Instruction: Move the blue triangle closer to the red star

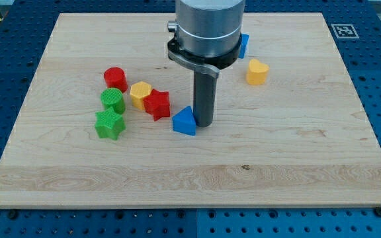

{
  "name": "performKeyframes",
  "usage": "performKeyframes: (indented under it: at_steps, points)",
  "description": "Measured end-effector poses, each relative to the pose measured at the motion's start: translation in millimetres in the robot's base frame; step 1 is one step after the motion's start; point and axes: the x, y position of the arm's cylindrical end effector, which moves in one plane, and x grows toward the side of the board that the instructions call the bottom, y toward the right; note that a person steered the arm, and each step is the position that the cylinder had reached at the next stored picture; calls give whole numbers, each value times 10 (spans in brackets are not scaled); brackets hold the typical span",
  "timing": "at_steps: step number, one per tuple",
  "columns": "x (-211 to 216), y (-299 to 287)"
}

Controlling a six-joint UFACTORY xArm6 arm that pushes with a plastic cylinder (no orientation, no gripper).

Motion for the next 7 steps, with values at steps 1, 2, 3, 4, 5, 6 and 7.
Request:
performKeyframes:
  at_steps: [1,2,3,4,5,6,7]
  points:
    - [26,-101]
    - [26,-56]
    - [115,211]
    - [388,194]
    - [585,25]
    - [644,-149]
    - [644,-237]
